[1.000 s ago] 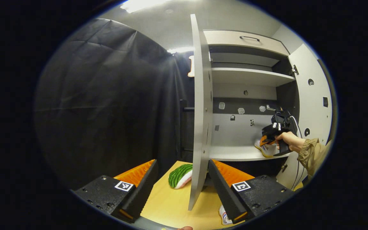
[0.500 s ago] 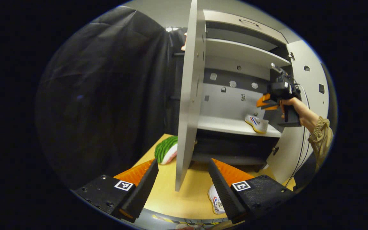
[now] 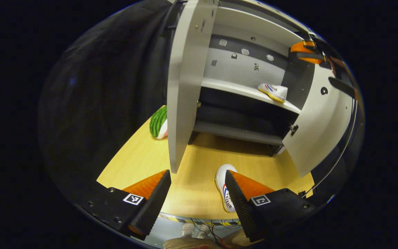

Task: Grab one shoe with the right hand and put it into the shoe cabinet, grab the other shoe with the left hand and put it into the shoe cabinet; then close the right door with the right hand and the left door with the left hand.

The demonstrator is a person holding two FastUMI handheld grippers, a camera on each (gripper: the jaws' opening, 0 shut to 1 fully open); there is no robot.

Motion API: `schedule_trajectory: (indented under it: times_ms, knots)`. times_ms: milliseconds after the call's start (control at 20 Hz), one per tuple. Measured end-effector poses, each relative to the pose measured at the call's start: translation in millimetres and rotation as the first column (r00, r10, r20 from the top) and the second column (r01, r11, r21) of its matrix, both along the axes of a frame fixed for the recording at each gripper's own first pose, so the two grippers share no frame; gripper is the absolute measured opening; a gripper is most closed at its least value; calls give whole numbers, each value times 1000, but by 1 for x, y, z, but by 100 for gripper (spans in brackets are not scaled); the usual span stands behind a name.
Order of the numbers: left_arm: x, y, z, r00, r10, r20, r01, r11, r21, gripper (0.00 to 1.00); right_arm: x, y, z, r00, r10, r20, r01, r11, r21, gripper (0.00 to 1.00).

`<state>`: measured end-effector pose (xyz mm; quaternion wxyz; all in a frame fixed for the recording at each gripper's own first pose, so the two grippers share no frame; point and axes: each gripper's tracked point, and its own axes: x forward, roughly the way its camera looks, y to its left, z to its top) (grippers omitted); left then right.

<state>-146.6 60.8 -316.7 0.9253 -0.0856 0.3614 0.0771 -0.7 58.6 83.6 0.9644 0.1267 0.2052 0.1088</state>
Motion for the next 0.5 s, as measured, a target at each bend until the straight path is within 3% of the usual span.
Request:
schedule_trajectory:
  times_ms: [250, 500]
  knots:
    - [-10, -31, -62, 985, -95, -141, 83, 992, -90, 97, -24, -7, 22, 999, -7, 33, 7, 1000, 4, 31]
    - [11, -49, -114, 968, -138, -209, 118, 988, -103, 97, -41, -15, 37, 997, -18, 75, 21, 999, -33, 31]
